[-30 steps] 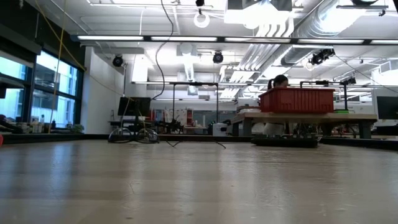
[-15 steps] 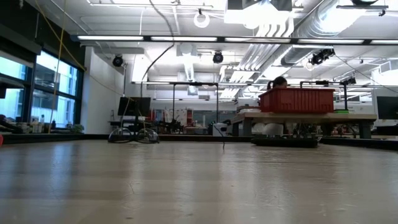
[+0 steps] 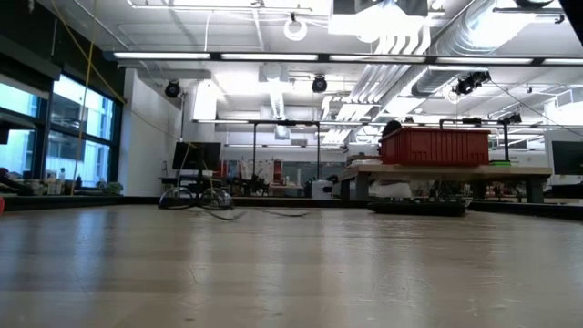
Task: Coil cords
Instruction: Coil the black wire on the black spool
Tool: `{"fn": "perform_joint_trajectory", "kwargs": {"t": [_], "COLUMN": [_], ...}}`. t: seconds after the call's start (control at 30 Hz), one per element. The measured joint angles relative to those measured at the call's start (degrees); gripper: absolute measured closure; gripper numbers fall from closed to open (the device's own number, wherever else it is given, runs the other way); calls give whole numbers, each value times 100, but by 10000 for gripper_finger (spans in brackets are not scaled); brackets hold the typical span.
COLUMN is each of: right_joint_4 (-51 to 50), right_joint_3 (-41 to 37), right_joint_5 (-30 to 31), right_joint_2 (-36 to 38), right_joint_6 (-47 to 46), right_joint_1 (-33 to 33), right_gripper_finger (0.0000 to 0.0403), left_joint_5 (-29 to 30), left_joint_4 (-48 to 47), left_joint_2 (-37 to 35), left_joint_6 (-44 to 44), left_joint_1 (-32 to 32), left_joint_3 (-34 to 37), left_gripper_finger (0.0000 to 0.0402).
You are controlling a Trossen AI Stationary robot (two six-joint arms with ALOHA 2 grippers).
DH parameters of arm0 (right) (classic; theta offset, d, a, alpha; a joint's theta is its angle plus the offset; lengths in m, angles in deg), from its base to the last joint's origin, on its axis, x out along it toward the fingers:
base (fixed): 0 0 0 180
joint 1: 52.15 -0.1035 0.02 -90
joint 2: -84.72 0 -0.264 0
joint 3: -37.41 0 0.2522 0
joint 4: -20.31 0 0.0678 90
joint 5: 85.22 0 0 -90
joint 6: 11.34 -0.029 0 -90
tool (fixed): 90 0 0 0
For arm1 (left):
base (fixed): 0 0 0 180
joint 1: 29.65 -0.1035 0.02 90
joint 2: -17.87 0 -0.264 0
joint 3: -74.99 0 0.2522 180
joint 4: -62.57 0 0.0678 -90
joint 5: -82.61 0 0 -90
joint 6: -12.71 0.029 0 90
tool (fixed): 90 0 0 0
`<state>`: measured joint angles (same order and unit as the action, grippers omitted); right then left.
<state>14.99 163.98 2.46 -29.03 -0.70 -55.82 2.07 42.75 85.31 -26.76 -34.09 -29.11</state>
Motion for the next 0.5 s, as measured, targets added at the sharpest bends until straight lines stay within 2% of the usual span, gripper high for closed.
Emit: {"fn": "perform_joint_trajectory", "kwargs": {"t": [0.23,0.33,0.5], "right_joint_4": [-552,-518,-608], "right_joint_3": [547,575,571], "right_joint_5": [-94,127,219], "right_joint_2": [-331,-272,-215], "right_joint_6": [-148,-160,-509], "right_joint_1": [-12,-15,18], "right_gripper_finger": [402,399,351], "left_joint_5": [-156,-244,-290], "left_joint_4": [0,-31,-53], "left_joint_2": [0,-18,-139], "left_joint_6": [-52,55,249], "left_joint_1": [2,23,32], "left_joint_3": [0,0,0], "left_gripper_finger": [400,400,400]}}
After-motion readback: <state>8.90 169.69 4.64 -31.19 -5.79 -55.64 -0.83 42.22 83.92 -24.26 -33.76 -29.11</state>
